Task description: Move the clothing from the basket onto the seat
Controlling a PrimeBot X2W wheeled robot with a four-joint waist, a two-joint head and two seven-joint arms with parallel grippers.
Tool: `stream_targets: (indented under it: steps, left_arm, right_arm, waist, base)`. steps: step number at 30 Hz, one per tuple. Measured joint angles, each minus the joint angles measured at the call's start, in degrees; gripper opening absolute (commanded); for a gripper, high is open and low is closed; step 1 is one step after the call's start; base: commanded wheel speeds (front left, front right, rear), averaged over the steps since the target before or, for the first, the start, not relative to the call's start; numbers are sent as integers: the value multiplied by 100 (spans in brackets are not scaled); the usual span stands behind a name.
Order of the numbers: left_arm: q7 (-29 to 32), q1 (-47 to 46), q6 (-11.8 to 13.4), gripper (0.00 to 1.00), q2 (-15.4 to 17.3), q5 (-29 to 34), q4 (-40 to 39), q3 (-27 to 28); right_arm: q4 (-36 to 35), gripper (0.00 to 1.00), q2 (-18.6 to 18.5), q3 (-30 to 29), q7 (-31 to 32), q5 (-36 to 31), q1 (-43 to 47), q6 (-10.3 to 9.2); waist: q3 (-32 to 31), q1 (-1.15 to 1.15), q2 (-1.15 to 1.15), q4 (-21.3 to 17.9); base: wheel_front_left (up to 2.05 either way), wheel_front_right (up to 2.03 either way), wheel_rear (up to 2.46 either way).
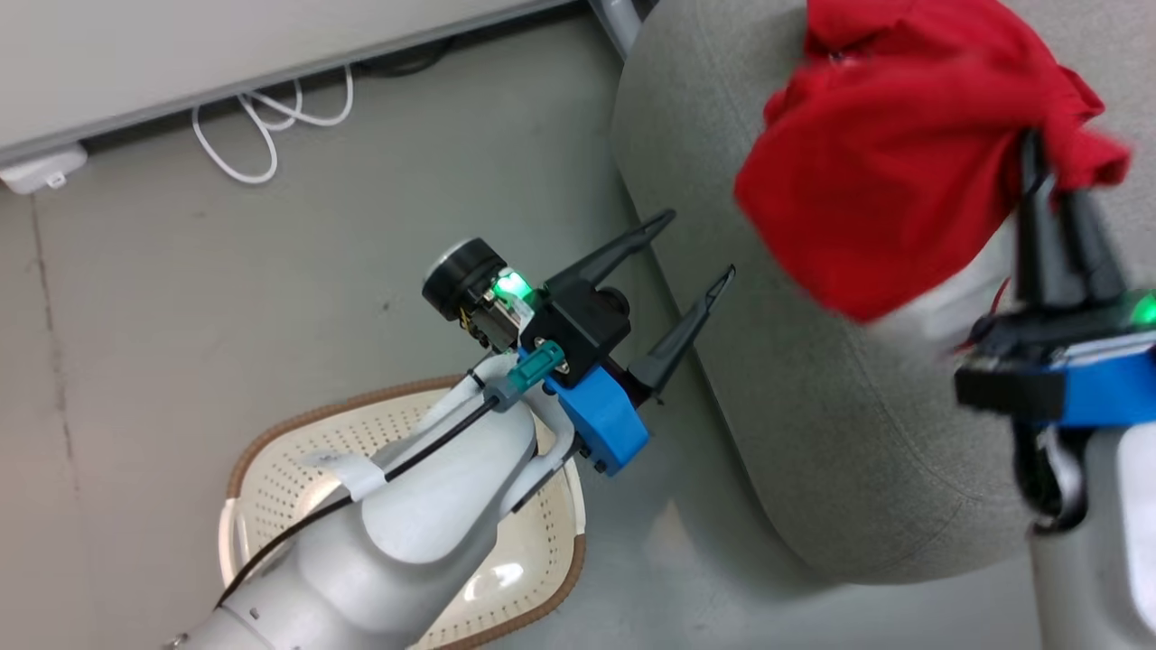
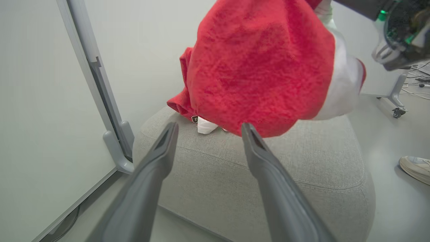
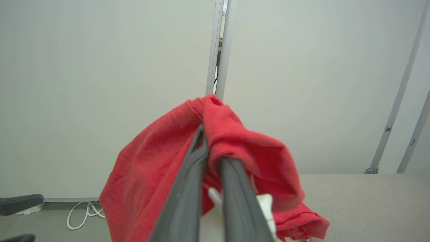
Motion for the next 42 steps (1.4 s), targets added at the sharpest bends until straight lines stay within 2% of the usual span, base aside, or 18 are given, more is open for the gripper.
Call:
stream_targets:
  steps: [3,13,21,24,29,36,42]
  left_arm:
    - [0,-140,1,100,29,47,-4,15]
    - [55,-739,-3,100,100,258,-44,-62]
    - [71,-1102,-4,100,79,361,-90,-115]
    - [70,-1176,-12,100,77,393,-83,-132]
    - [53,-1228,-14,100,87,399,-56,-158]
    - [27,-1279,-20,100,81,399,-23,-197]
    - [19,-1283,-21,100,45,397,-1,-235]
  right_arm:
    - [-137,0,-115,-183,1,20,-477,0]
    - [-124,0,-1024,-1258,1,115,-2310,0]
    - [625,0,-1920,-1975,1,266,-3373,0]
    - [1006,0,-2107,-2131,1,274,-3536,0]
    - [1782,0,-2132,-2261,0,223,-3529,1]
    - [2722,0,-1727,-2285,0,77,-3142,1]
    - [3279,0,-1645,-2252,1,10,-3010,0]
  waist:
    - [221,0,0,16]
    - [1292,1,0,179]
    - [2027,1,0,324]
    - [2249,1,0,370]
    - [2463,1,0,426]
    - [2517,1,-1,442]
    - [2480,0,-1,505]
  base:
    - [0,0,0]
    - [0,0,0]
    - [0,0,0]
    - [0,0,0]
    - [0,0,0]
    - [0,0,0]
    - [0,0,0]
